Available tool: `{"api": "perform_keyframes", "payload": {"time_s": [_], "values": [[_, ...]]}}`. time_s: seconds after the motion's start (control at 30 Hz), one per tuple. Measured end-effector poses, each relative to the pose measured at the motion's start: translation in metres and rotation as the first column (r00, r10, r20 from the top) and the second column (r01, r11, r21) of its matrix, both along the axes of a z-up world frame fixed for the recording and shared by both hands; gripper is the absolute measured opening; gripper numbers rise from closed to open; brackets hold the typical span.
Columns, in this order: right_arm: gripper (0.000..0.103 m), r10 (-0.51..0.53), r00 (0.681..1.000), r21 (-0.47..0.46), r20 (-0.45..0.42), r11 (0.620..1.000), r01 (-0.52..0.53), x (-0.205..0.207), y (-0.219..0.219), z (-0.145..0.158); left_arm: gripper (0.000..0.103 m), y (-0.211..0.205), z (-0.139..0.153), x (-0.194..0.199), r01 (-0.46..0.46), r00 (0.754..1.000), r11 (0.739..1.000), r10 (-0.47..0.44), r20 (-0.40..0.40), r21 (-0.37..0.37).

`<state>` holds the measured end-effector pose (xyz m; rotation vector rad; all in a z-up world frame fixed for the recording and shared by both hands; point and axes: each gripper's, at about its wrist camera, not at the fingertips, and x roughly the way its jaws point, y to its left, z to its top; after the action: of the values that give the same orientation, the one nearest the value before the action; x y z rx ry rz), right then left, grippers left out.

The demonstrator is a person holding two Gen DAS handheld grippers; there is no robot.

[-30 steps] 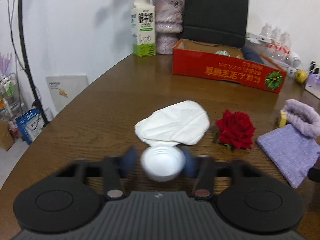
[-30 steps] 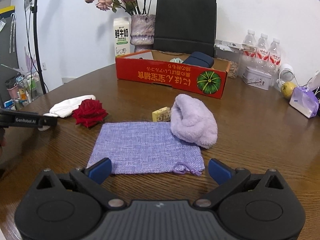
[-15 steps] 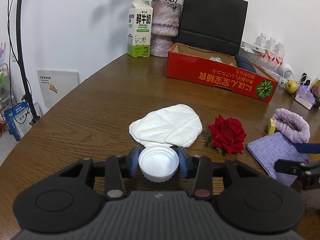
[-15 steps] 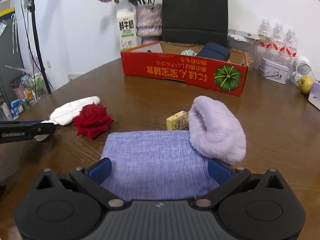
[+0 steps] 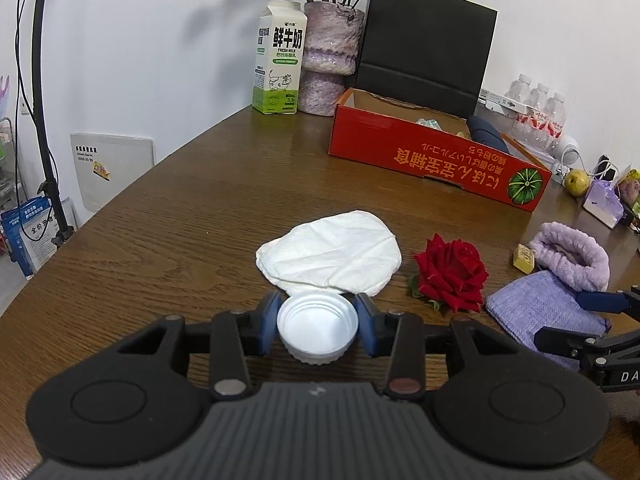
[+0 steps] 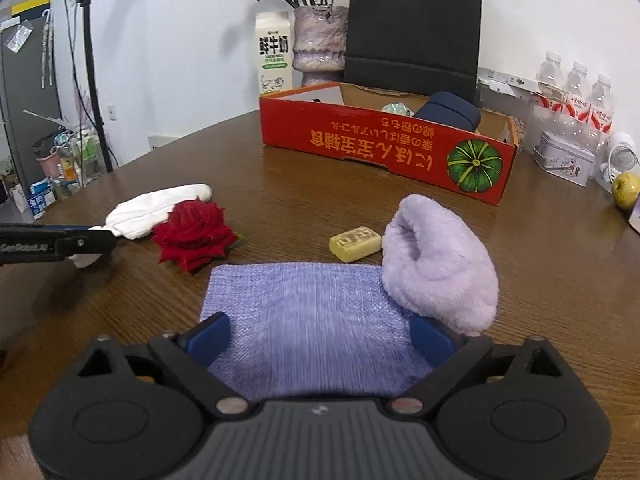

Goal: Organize objects
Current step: 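Grasp the white bottle cap with the left gripper while the right grasps the lavender pouch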

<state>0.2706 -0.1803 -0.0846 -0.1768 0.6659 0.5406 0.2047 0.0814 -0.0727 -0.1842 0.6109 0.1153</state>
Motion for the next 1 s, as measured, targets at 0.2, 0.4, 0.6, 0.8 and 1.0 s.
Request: {"api": "perform_keyframes", "payload": {"time_s": [0.2, 0.4, 0.6, 0.8, 1.0], "values": [[0.064, 0.027, 0.999, 0.013, 0.024, 1.0, -0.027, -0.012, 0.001, 0.003, 0.041, 0.0, 0.0, -0.001, 0.001, 1.0, 1.0, -0.001, 0.002, -0.004], [0.01, 0.029, 0.999, 0.021, 0.044, 0.999, -0.03, -0.019, -0.001, 0.006, 0.041, 0.0, -0.001, -0.001, 0.001, 1.0, 1.0, -0.001, 0.003, -0.005], [0.006, 0.044, 0.991, 0.052, 0.123, 0.997, -0.05, -0.035, -0.004, 0.013, 0.041, 0.003, -0.002, -0.002, 0.002, 1.0, 1.0, -0.002, 0.008, -0.019], [0.006, -0.02, 0.944, 0.113, 0.329, 0.993, -0.018, -0.068, -0.015, 0.024, 0.04, 0.004, -0.001, -0.002, 0.0, 1.0, 1.0, 0.0, 0.01, -0.012], [0.006, -0.033, 0.931, 0.116, 0.362, 0.993, -0.009, -0.072, -0.016, 0.029, 0.04, 0.002, 0.003, -0.015, -0.02, 0.997, 1.0, 0.02, 0.069, 0.001]]}}
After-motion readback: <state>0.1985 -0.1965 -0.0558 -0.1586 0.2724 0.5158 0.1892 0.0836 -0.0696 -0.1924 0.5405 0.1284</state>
